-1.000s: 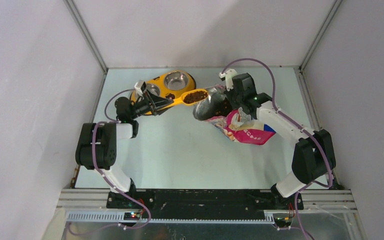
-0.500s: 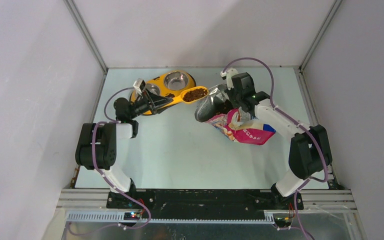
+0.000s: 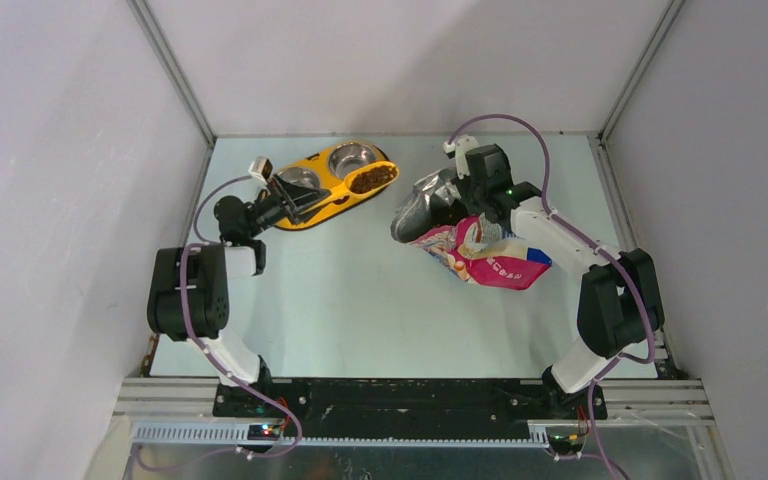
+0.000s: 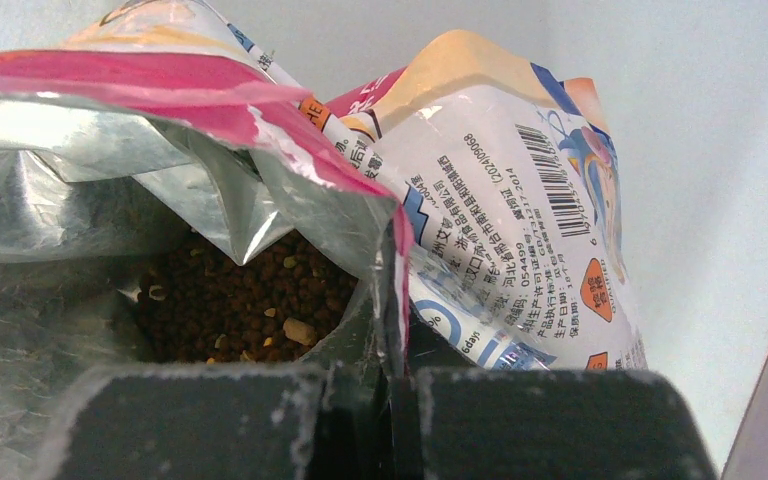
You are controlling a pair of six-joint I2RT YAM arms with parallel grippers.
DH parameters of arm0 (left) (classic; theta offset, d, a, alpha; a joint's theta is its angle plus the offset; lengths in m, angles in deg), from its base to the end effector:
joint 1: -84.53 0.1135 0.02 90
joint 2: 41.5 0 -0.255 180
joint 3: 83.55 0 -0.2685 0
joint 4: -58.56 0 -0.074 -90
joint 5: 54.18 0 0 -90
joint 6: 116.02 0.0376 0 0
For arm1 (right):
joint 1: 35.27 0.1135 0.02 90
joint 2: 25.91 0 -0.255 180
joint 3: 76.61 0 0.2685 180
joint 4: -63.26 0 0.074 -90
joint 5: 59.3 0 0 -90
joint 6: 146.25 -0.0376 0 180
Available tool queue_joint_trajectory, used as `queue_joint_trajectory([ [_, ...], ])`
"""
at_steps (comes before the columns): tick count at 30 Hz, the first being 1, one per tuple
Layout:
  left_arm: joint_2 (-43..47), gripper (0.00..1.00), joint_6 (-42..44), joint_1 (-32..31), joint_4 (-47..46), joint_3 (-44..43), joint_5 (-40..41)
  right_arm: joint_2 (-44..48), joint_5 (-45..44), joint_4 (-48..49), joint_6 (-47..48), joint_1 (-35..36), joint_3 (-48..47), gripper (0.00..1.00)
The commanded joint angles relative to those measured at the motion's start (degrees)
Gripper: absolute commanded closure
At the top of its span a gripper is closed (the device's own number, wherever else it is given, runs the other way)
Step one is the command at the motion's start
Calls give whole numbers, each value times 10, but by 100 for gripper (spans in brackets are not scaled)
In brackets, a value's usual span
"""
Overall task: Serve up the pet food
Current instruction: Pour the pet food into the pet food bowl.
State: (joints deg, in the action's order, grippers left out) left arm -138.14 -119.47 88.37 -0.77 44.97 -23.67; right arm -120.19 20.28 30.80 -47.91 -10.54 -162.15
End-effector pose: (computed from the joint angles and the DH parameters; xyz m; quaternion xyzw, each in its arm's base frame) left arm 0.3305 -0.0103 0.1992 -0.1419 0.6463 -0.6990 0.2712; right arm 0.3552 0.1561 0.2539 -0.2221 0.8801 -0.0232 0.4190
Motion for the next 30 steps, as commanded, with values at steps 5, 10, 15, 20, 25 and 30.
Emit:
queue_joint_trajectory([
  [5,12,100,26,31,-4,-5,13,-12,-39,-16,6,-13,-9,100],
  [10,15,100,63,54,51,-7,19,-9,-38,-18,5,-12,-9,100],
  [15,28,100,124,69,132,-12,25,-8,-37,-19,5,-11,-9,100],
  [20,28,100,138,84,148,-19,24,-6,-36,-20,4,-11,-9,100],
  [25,29,100,151,97,165,-26,22,-7,-34,-21,5,-10,-8,100],
  [30,35,100,198,116,217,-35,23,-7,-34,-21,5,-10,-9,100],
])
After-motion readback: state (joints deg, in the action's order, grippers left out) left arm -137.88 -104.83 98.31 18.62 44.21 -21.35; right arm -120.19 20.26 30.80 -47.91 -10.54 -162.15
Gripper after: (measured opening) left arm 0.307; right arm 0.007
